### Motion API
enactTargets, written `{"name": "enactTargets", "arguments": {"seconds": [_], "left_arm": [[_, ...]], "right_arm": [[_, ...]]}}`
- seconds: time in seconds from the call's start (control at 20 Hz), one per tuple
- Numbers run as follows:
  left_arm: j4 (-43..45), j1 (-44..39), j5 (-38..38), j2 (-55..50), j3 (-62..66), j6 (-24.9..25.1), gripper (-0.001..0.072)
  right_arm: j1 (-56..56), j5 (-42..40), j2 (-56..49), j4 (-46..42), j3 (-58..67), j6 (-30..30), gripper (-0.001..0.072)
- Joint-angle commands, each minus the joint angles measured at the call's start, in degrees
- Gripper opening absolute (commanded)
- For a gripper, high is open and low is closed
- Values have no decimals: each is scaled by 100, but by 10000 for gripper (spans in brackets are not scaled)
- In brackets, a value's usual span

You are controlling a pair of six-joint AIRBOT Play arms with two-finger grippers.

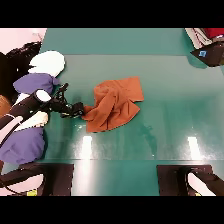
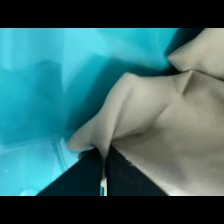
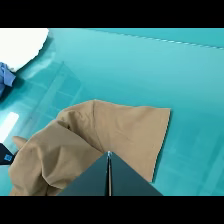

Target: Fold the shirts.

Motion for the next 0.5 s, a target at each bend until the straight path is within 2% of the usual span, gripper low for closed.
{"name": "enactTargets", "arguments": {"seconds": [0.0, 0.15, 0.35, 0.4, 0.45], "left_arm": [[146, 85, 26, -17, 258, -9, 26], [616, 588, -483, 46, 1237, -2, 26], [850, 1510, -669, 437, 2533, 81, 26], [852, 1657, -675, 483, 2730, 166, 26], [861, 1742, -691, 516, 2844, 186, 26]], "right_arm": [[2, -142, -39, -22, -2, 2, 14], [39, -90, -376, -243, -4, 2, 15], [531, -7, -1504, -988, -2, 2, 20], [649, -144, -1847, -1032, 4, 0, 128], [761, -308, -2256, -1023, 68, 0, 366]]}}
